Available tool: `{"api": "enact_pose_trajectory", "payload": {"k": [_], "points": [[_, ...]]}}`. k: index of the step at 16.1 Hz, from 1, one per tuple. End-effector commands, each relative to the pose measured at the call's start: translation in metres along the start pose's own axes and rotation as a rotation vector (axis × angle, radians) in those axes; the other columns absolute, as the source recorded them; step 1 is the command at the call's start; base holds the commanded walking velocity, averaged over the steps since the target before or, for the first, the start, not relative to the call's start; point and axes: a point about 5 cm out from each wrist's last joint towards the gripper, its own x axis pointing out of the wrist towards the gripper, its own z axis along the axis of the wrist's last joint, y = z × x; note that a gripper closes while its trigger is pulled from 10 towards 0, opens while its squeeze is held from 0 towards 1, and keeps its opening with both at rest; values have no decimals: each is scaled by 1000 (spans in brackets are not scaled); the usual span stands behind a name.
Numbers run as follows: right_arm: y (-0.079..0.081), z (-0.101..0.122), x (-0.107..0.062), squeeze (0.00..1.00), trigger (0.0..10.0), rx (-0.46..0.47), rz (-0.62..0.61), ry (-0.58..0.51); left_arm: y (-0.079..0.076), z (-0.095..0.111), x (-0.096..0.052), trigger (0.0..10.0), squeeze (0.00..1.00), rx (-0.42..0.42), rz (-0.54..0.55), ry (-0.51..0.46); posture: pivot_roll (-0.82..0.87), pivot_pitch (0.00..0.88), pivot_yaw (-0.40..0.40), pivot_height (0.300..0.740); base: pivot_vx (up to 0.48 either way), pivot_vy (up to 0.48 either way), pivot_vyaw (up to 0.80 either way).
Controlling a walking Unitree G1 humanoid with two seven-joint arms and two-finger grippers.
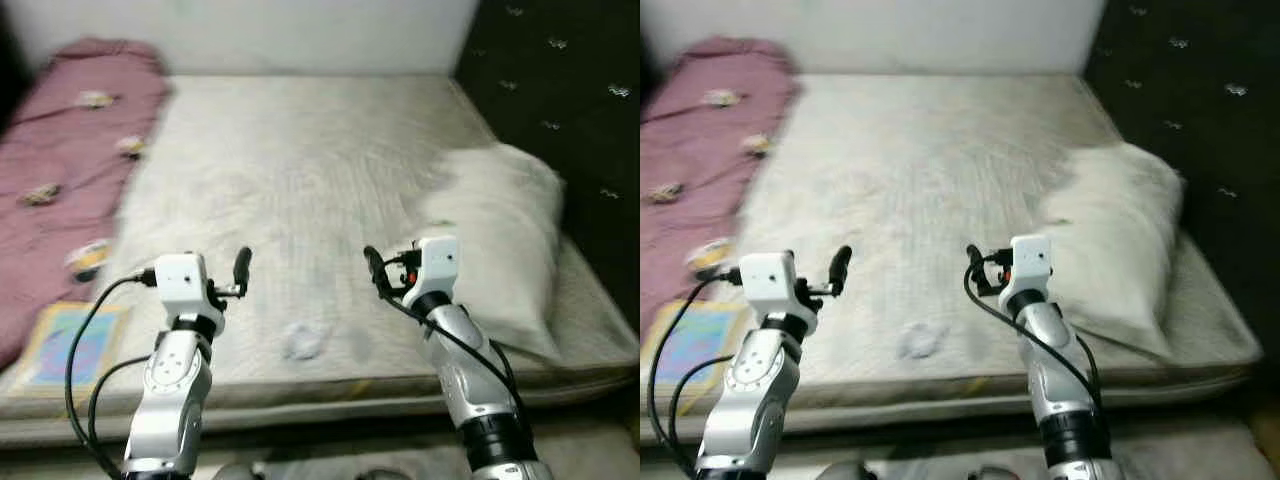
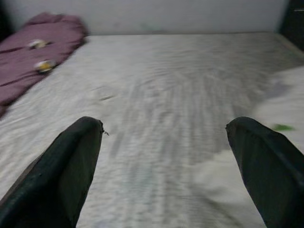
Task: Clean up the room
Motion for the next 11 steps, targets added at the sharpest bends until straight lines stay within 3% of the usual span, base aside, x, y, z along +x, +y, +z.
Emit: {"api": "enact_pose_trajectory", "payload": {"k": [1,8,11], "points": [[-9,-3,-4,0,10000,0,-29,9,-4,-4,0,10000,0,-4,-5,26,13,6,-30,740,0,0,0],[-9,-4,-3,0,10000,3,-25,15,-5,-4,1,10000,0,18,-5,25,14,2,-31,740,0,427,0],[-9,-5,-3,0,10000,6,-29,20,-6,-5,0,10000,0,25,-8,30,16,2,-29,740,0,0,0]]}}
